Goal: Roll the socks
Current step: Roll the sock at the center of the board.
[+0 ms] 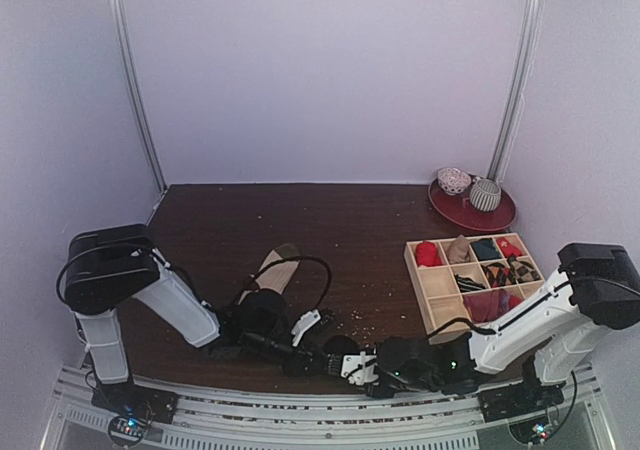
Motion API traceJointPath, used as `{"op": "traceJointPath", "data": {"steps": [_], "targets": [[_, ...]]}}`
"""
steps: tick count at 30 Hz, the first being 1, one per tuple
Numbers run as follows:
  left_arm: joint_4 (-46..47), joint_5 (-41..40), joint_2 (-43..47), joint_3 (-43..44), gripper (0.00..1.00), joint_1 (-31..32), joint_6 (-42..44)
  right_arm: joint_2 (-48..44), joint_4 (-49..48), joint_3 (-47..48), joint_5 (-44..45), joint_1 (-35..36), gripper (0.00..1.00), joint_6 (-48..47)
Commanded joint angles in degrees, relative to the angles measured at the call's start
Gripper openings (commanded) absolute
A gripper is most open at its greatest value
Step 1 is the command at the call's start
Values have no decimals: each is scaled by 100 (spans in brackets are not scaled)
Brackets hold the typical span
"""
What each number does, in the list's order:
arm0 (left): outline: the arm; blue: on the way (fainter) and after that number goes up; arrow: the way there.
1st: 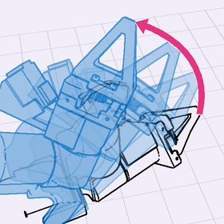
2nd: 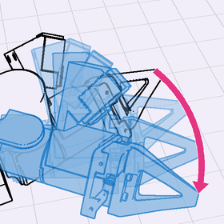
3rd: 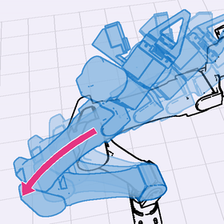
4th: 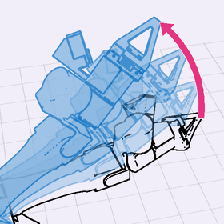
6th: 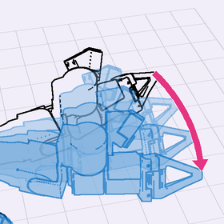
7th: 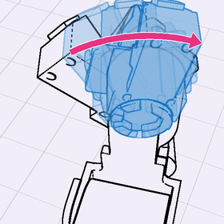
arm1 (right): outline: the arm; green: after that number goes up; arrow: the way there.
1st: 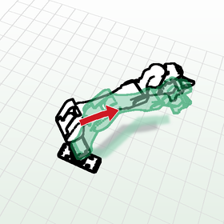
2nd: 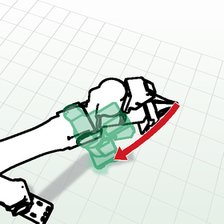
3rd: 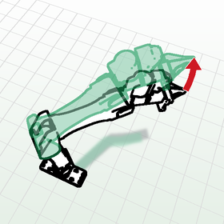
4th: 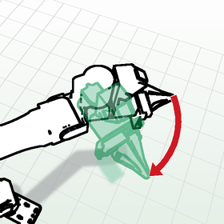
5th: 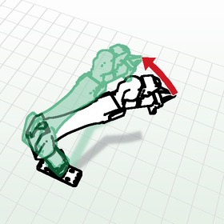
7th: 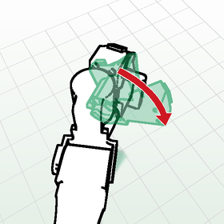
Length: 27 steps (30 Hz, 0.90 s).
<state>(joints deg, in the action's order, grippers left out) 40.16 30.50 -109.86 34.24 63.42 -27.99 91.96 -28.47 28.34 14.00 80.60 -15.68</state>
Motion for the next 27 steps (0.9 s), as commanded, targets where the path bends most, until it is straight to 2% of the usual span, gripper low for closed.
{"op": "traceJointPath", "data": {"steps": [1, 7, 10, 11, 13, 16, 21, 27], "targets": [[-1989, -461, -493, -408, 0, 39, 90, 280, 312, 266, 87, -134, 25, 355], [-2258, -938, -35, -340, 0, 39, 443, -176, 421, 111, -841, -605, 12, 993], [-2423, -1497, 469, -406, 17, 43, 656, -347, 654, 175, -2119, -1126, 12, 1588], [-2428, -1691, 789, -485, 25, 48, 726, -331, 793, 237, -2503, -1290, 12, 1776], [-2297, -2007, 1326, -707, 37, 60, 845, -196, 1122, 377, -2938, -1498, 12, 2033], [-2029, -2511, 2131, -1057, 50, 161, 1069, 132, 1716, 645, -3364, -1673, 12, 2176], [-1426, -3144, 2924, -1372, 54, 471, 1698, 609, 2378, 1096, -3633, -1729, 12, 2154], [-254, -3283, 2606, -1334, 55, 750, 2641, 1199, 2935, 1638, -4322, -1882, 12, 2181]]}}
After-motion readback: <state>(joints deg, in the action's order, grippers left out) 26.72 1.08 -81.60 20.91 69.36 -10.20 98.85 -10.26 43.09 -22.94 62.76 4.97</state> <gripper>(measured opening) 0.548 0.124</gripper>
